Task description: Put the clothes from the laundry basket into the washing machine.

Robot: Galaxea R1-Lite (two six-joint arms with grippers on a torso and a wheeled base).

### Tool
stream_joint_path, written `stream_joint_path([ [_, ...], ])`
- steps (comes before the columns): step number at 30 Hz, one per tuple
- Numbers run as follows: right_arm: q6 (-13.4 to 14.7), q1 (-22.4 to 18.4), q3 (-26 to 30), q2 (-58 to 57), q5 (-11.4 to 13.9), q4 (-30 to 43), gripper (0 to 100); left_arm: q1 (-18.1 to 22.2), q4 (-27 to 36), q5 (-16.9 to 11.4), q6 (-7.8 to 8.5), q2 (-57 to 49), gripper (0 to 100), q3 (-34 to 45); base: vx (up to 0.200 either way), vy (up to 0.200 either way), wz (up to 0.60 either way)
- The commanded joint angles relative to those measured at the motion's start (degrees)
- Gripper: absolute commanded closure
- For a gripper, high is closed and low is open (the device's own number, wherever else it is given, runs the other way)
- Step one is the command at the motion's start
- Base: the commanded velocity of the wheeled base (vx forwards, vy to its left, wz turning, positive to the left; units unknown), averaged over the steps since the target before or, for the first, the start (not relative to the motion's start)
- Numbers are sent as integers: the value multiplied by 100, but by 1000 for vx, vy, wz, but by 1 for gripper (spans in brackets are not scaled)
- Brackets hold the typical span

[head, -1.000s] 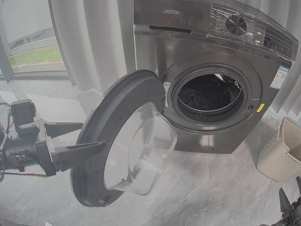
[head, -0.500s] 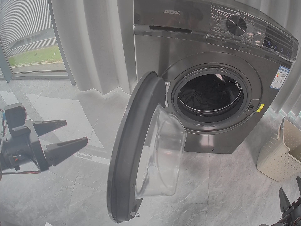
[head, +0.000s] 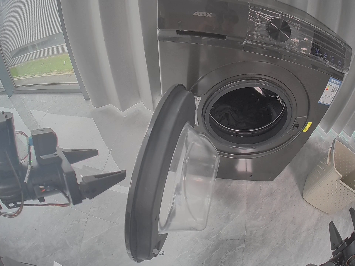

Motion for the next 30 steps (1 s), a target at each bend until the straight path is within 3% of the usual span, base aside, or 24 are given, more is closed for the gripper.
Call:
stream_joint_path([
  [1, -1, 4, 101, 8, 6, -6, 0, -506, -329, 8, -52, 632, 0, -24, 0, 0, 0],
  [3, -1, 4, 101, 8, 6, -6, 0, -647, -540, 8, -131, 791, 0, -50, 0, 0, 0],
  [8, -1, 4, 101, 8, 6, 2, 0, -1095, -1322, 87, -693, 1195, 0, -120, 0, 0, 0],
  [9, -1, 4, 101, 8, 6, 2, 0, -1122, -1454, 158, -737, 1248, 0, -120, 0, 0, 0],
  [13, -1, 4, 101, 8, 6, -6, 0, -1122, -1832, 404, -764, 1423, 0, -68, 0, 0, 0],
  [22, -1, 4, 101, 8, 6, 2, 0, -1236, -1884, 430, -755, 1740, 0, -147, 0, 0, 0],
  [30, -1, 4, 101, 8, 6, -6, 0, -1719, -2236, 430, -834, 2584, 0, -613, 0, 0, 0],
])
